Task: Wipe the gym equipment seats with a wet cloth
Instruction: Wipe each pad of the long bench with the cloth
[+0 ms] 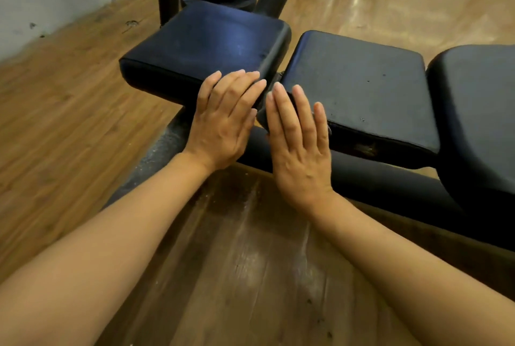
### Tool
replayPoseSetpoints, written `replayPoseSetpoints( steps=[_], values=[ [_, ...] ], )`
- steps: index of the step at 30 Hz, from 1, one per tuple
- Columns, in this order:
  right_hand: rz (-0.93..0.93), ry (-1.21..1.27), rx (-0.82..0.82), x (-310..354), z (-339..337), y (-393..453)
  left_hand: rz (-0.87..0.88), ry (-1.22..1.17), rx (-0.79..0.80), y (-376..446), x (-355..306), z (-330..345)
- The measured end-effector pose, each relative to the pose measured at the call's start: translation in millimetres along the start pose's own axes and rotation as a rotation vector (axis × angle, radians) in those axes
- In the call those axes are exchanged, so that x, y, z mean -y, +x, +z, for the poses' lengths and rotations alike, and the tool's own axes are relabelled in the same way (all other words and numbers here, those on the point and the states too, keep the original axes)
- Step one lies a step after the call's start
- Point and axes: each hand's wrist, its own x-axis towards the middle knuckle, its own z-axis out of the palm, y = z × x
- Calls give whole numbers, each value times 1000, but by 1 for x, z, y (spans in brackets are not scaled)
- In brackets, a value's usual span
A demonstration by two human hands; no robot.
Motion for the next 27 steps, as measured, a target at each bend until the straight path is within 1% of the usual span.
replayPoseSetpoints(
  steps=[2,5,8,10,12,14,16,19,21,23,27],
  values=[
    [-18,11,-17,-5,-2,-1,-11,2,-29,-1,-1,3],
    [-23,-27,-13,-32,-15,-14,-76,-47,-44,-2,-14,4],
    [50,-82,7,-62,-33,-35,-51,-87,-18,-4,-24,3],
    [91,-117,9,-69,-39,-43,-35,-71,0,-6,-25,3],
    [106,-143,-13,-63,-34,-40,-25,-40,13,-5,-25,3],
    [66,-102,-35,-46,-23,-26,-8,-22,26,-6,-24,2],
    [7,-47,-64,-22,-11,-7,5,-36,20,-6,-20,-1],
    [-19,-3,-86,-4,-2,7,9,-77,29,-7,-14,-5],
    [-76,-31,-64,-16,-9,1,18,-71,38,-9,-14,-5],
    [-115,-82,-38,-42,-23,-14,5,-54,38,-9,-19,-5],
    [-11,-144,-28,-98,-54,-52,-14,-19,22,-4,-30,-1]
  ],
)
